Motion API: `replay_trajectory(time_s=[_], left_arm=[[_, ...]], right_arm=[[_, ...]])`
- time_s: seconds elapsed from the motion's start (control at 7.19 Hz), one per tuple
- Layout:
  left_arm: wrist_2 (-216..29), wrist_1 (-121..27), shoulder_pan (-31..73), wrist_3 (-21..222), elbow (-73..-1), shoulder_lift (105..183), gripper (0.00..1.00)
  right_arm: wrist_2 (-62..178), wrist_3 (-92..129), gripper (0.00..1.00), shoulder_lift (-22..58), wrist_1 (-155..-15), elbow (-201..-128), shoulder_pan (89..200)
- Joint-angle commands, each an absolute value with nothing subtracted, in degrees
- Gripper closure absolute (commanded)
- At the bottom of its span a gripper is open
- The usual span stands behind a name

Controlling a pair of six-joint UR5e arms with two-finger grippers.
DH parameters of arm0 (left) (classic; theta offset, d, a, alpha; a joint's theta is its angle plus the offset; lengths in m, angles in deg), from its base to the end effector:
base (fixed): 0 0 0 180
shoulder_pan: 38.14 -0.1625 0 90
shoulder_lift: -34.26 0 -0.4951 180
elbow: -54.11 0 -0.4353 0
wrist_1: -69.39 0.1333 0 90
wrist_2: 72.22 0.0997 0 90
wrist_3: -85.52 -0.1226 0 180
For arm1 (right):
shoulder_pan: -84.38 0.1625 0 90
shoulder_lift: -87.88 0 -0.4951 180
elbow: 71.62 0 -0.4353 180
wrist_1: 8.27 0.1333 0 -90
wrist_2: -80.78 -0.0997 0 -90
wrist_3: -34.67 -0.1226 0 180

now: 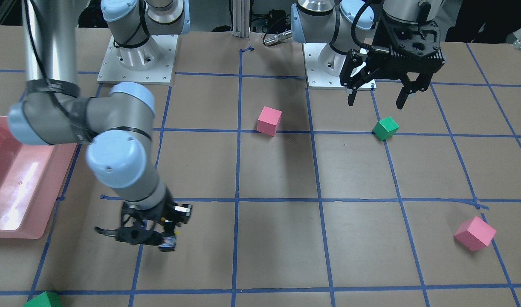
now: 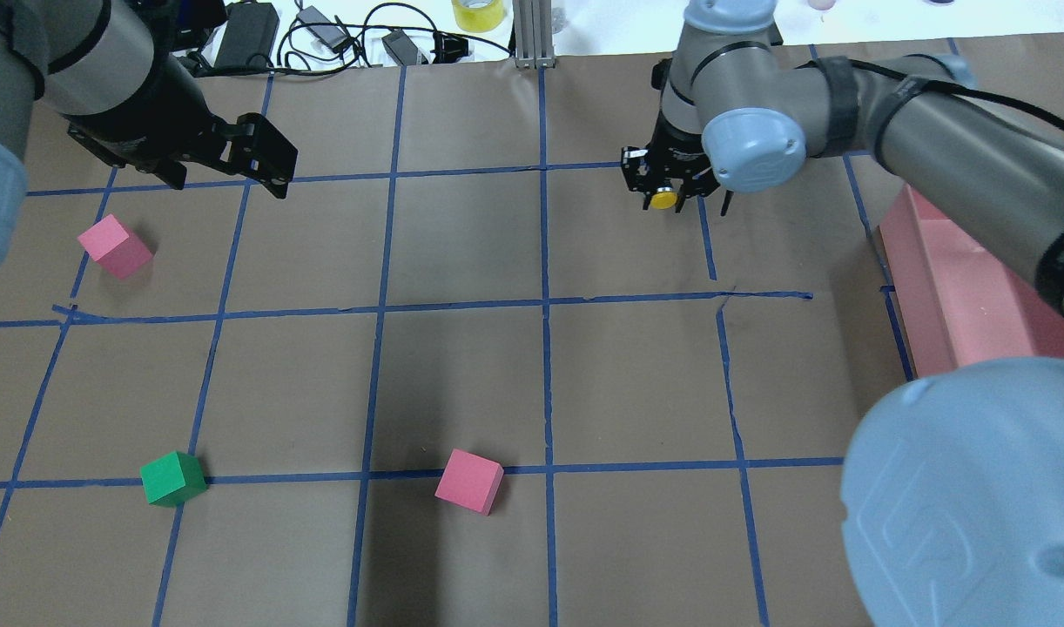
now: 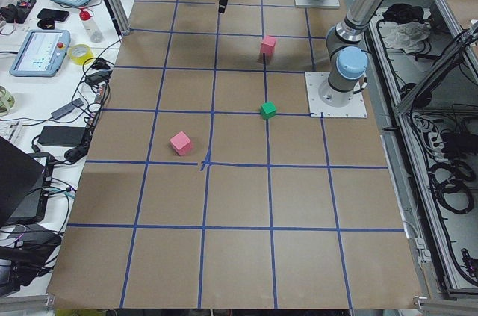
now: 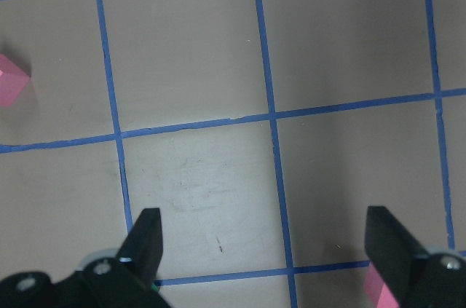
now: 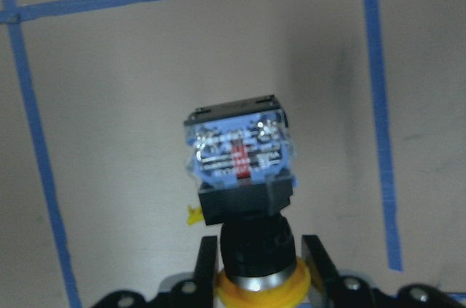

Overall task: Align button upright
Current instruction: 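Lift the button out of the tray and carry it to the table center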

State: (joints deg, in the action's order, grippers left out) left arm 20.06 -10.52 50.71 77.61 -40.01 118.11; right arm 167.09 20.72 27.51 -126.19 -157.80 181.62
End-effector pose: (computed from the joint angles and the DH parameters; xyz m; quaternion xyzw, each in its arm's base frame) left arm -0.1183 -0.5077 0.5713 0.0565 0.9926 -0.1037 0.0281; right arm 0.2334 -0.7171 0.2847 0.0579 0.9976 -0.0122 0.0350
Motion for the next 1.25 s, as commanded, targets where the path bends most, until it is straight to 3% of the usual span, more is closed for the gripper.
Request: replay_trajectory(time_s=[0.0,0.56,1.11], left_arm=[[20.1,-10.5,50.7,77.6,-40.0,118.1,0.00],[20.1,-10.5,50.7,77.6,-40.0,118.1,0.00],[20.2,-10.6,50.7,78.2,-40.0,118.4,0.00]], right_arm=[[163.7,18.7,1.00,30.5,-127.5,-155.0,186.1],[158.2,17.6,1.00,35.8,-132.4,-154.5,190.5],[158.1,13.1,1.00,36.1,-131.8,-157.0,191.4]])
